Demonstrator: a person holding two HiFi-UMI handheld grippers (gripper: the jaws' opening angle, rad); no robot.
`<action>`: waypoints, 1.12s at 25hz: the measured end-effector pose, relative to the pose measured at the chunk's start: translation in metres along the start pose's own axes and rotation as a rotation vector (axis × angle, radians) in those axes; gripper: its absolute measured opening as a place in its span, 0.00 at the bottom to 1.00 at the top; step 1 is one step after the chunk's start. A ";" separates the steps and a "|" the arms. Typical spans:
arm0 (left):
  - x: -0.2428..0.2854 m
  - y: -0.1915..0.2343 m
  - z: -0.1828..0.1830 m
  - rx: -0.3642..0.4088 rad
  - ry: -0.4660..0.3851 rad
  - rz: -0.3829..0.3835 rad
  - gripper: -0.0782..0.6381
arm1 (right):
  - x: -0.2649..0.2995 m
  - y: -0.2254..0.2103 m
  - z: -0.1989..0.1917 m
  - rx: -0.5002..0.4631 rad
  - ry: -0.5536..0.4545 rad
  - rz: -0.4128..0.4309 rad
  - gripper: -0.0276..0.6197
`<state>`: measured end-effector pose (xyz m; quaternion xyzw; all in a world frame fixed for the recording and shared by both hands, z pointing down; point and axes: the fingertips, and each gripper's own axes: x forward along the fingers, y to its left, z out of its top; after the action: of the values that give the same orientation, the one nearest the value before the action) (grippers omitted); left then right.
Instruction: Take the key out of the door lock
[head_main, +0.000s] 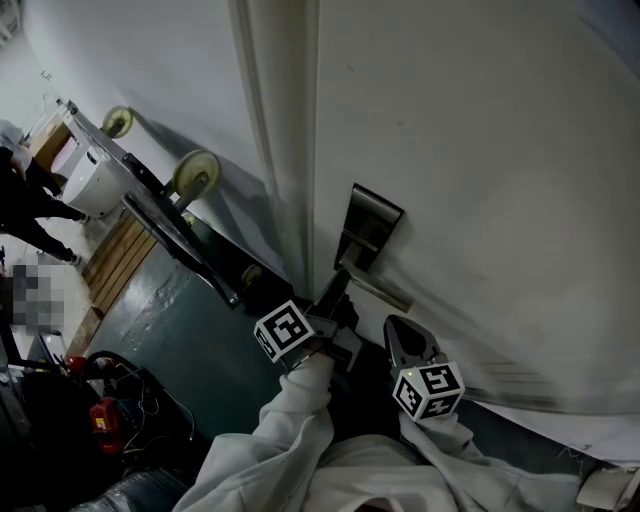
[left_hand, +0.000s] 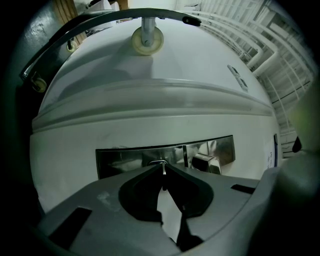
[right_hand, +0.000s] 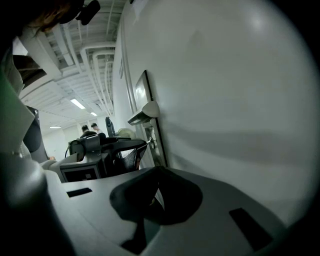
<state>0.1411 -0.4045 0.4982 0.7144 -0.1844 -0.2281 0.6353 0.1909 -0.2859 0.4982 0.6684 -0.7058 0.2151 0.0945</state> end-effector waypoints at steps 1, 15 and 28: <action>0.000 0.000 0.000 0.001 0.001 0.001 0.15 | 0.000 0.000 0.000 -0.001 0.000 0.001 0.12; -0.025 -0.001 -0.002 -0.081 -0.017 0.002 0.15 | 0.000 0.001 0.000 -0.001 -0.004 0.003 0.12; -0.042 -0.012 -0.009 -0.094 -0.009 -0.045 0.15 | -0.011 0.017 -0.007 -0.005 -0.023 0.023 0.12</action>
<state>0.1107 -0.3726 0.4915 0.6866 -0.1600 -0.2540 0.6621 0.1745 -0.2723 0.4972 0.6624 -0.7150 0.2065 0.0856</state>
